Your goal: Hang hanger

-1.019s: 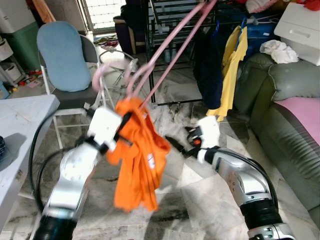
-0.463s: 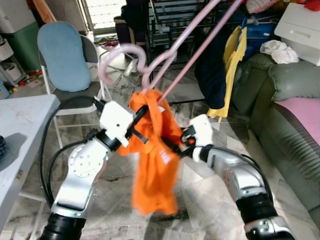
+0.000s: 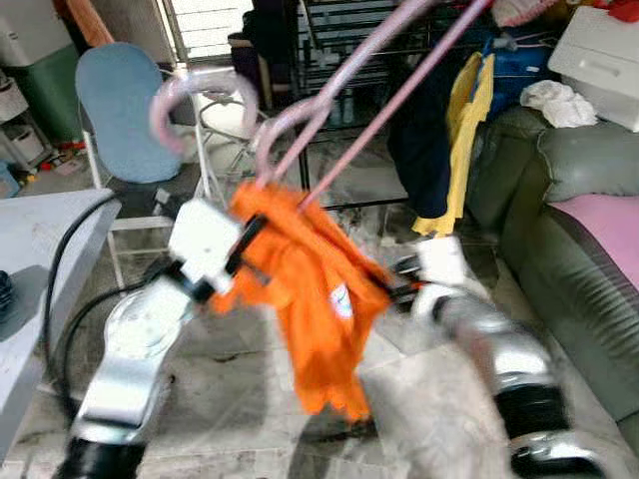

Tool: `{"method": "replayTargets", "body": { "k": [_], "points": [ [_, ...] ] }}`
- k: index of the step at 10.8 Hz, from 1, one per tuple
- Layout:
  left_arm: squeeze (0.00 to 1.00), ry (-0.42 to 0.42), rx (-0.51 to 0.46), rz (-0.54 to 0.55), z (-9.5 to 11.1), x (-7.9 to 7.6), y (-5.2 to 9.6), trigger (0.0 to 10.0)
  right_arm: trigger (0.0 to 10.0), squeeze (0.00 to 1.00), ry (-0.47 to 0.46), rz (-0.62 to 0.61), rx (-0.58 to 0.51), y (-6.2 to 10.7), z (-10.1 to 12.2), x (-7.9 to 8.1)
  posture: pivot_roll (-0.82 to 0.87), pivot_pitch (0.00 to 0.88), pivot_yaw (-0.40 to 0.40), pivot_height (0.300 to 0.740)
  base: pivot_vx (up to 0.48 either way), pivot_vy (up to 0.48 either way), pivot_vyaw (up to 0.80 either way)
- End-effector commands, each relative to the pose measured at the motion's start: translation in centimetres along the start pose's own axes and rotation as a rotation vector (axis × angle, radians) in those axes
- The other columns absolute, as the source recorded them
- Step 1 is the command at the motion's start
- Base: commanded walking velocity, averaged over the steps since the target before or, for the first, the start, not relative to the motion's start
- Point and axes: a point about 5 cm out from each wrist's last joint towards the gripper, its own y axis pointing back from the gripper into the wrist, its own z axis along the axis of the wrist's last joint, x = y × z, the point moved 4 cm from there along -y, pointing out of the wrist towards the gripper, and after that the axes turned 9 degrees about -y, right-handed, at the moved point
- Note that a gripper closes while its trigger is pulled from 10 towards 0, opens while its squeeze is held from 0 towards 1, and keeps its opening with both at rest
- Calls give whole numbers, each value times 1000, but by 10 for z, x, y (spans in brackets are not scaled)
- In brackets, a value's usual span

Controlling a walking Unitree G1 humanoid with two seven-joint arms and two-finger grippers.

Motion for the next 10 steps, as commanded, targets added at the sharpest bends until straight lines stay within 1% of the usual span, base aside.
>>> {"method": "replayTargets", "body": {
  "k": [1, 2, 3, 4, 5, 7, 9, 10],
  "points": [
    [0, -30, 7, 22, -5, 9, 8, 0, 0, 0, -16, -90, -46, 4, 17, -22, -19, 0, 52, 740, 0, 0, 0],
    [0, -33, 68, -4, -25, 3, 21, 0, 0, 0, -19, -152, -113, 9, 44, -39, -32, 0, 57, 740, 0, 0, 0],
    [0, -50, 103, -75, -37, -10, 31, 0, 0, 0, 4, -185, -168, 12, 70, -47, -37, 0, 62, 740, 0, 0, 0],
    [0, -43, 144, -128, -51, -23, 43, 0, 0, 0, 23, -204, -230, 14, 97, -48, -37, 0, 63, 740, 0, 0, 0],
    [0, -42, 165, -184, -59, -36, 53, 0, 0, 0, 30, -195, -281, 12, 121, -42, -37, 0, 63, 740, 0, 0, 0],
    [0, -58, 174, -280, -67, -52, 64, 0, 0, 0, 34, -175, -328, 8, 142, -31, -38, 0, 60, 740, 0, 0, 0],
    [0, -34, 231, -294, -81, -55, 74, 0, 0, 0, 31, -169, -353, 6, 151, -26, -37, 0, 59, 740, 0, 0, 0],
    [0, -30, 246, -291, -85, -55, 76, 0, 0, 0, 36, -168, -367, 6, 153, -26, -37, 0, 60, 740, 0, 0, 0]
  ]
}}
